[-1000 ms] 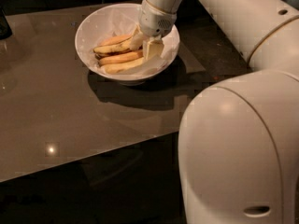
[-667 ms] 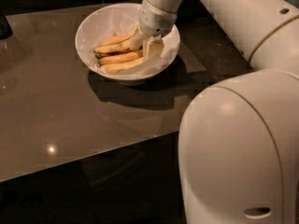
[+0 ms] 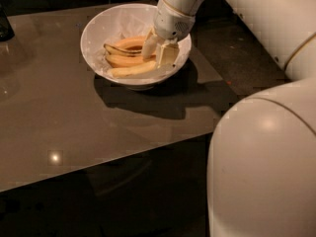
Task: Pick banana from white bowl
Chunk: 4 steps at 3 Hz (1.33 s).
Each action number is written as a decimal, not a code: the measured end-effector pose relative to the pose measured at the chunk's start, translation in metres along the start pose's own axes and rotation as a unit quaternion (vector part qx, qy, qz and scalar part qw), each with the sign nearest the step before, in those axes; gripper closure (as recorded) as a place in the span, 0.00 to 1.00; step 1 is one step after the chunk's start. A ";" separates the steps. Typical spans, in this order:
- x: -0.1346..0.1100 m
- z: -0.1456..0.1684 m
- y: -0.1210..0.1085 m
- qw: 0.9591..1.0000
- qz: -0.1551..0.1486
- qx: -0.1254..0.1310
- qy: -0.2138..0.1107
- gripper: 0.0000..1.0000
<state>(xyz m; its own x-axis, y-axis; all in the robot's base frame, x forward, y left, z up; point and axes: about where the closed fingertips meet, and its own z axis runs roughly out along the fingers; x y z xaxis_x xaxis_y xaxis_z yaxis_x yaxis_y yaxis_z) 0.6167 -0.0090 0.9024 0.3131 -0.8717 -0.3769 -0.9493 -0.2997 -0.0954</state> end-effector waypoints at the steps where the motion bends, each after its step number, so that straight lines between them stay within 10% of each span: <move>1: -0.001 -0.003 0.001 1.000 0.001 0.001 -0.001 0.50; 4: 0.010 -0.005 0.012 1.000 0.017 0.003 -0.006 0.49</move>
Offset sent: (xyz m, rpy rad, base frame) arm -0.0243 -0.0284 0.0017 0.0051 0.0348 -0.0398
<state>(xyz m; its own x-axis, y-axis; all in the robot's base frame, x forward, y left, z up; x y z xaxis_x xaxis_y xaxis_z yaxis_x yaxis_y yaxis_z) 0.6082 -0.0229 0.9018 0.2807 -0.8763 -0.3915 -0.9594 -0.2679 -0.0882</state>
